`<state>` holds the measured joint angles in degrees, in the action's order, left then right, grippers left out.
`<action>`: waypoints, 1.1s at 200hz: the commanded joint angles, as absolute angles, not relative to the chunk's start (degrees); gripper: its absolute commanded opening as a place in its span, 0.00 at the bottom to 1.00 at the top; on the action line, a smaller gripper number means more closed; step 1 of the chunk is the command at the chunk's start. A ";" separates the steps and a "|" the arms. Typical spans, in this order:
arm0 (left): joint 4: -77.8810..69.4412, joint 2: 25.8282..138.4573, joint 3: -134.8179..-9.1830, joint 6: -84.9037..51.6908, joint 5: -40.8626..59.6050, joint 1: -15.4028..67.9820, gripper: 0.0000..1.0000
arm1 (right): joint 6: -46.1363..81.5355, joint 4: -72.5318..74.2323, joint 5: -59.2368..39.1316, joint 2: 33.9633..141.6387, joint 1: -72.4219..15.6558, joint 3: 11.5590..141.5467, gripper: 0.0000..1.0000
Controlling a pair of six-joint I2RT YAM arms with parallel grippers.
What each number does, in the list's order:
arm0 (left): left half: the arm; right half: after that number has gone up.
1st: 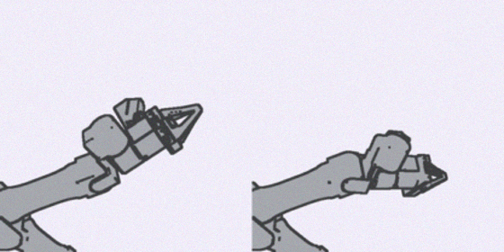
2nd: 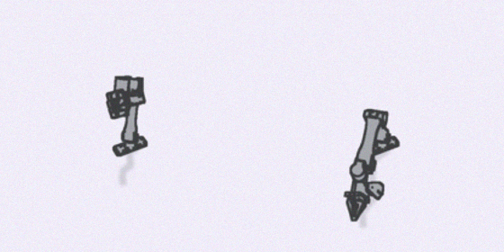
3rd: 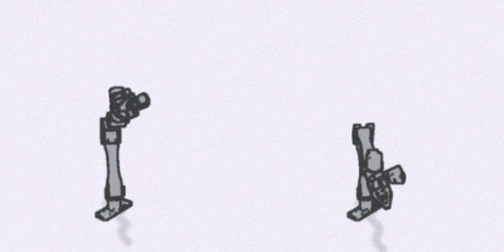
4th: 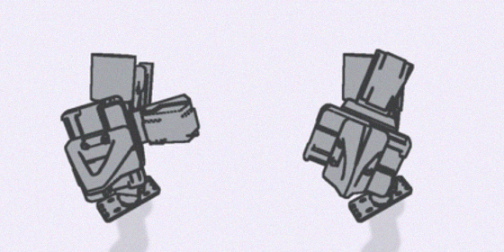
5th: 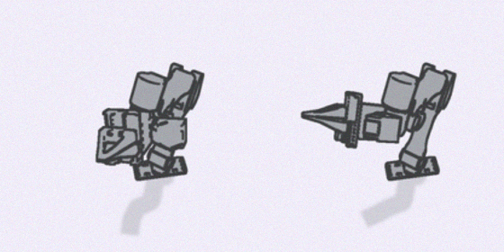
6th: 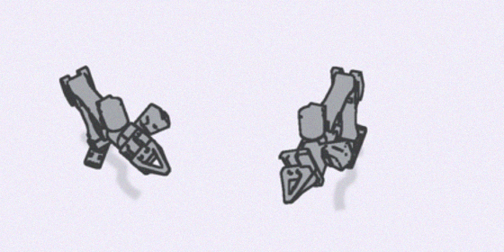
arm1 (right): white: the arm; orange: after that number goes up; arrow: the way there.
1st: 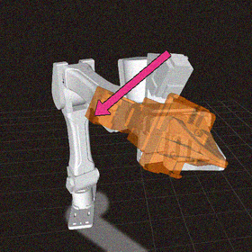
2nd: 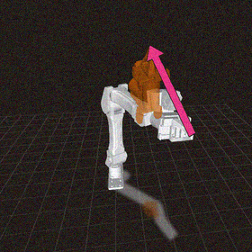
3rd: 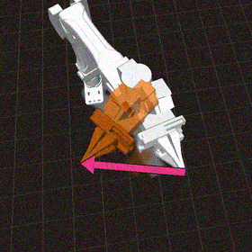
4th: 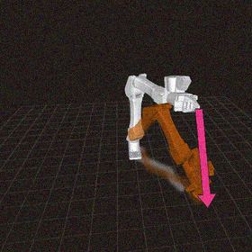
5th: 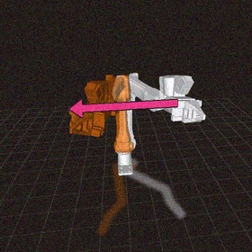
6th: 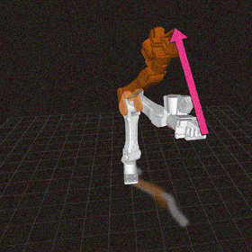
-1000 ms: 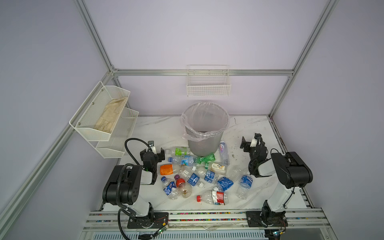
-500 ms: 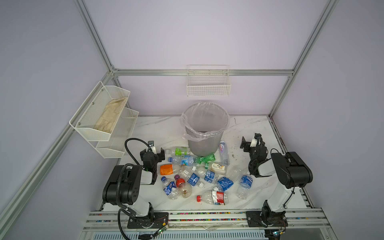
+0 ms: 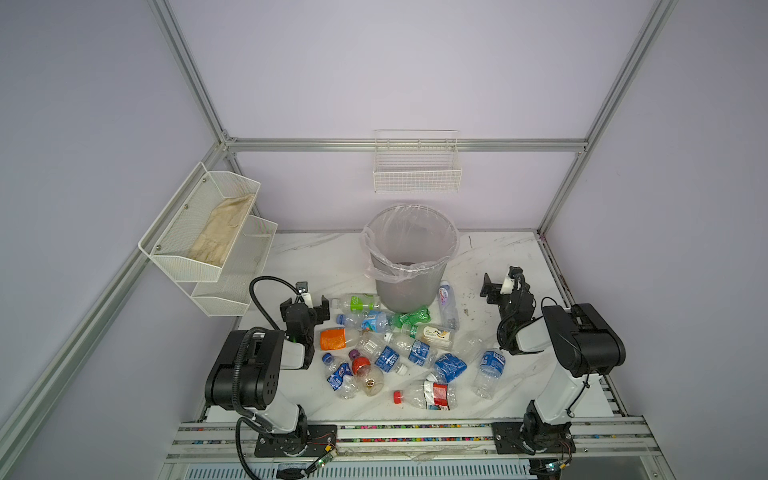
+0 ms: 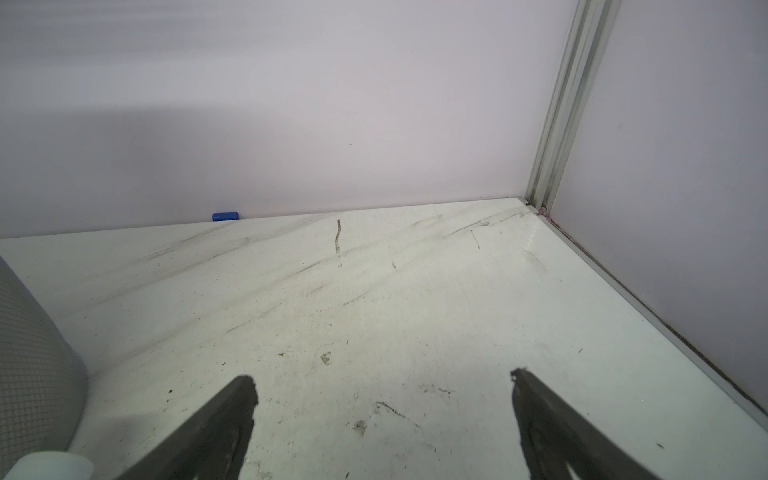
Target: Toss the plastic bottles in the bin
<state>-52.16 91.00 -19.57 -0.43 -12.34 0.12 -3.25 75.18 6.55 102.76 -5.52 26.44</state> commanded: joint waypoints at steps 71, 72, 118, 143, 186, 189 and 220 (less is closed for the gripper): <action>-54.49 90.06 -21.64 -0.79 -11.97 0.18 1.00 | -3.78 76.29 6.31 102.09 -5.27 26.85 0.98; -54.49 90.08 -21.63 -0.79 -12.01 0.18 1.00 | -3.78 76.29 6.32 102.07 -5.27 26.83 0.98; -54.49 90.09 -21.64 -0.80 -12.00 0.18 1.00 | -3.81 76.29 6.27 102.04 -5.27 26.82 0.97; -54.49 90.09 -21.76 -0.84 -12.01 0.18 1.00 | -3.85 76.29 6.31 102.04 -5.27 26.80 0.97; -51.78 89.54 -22.53 -1.66 -12.25 0.05 1.00 | -3.82 76.33 6.26 102.04 -5.32 26.81 0.98; -51.96 89.60 -22.52 -1.66 -12.25 0.03 1.00 | -3.81 76.29 6.30 102.04 -5.32 26.83 0.97; -52.07 89.42 -22.41 -1.56 -12.37 0.04 1.00 | -3.86 76.32 6.28 102.04 -5.30 26.81 0.97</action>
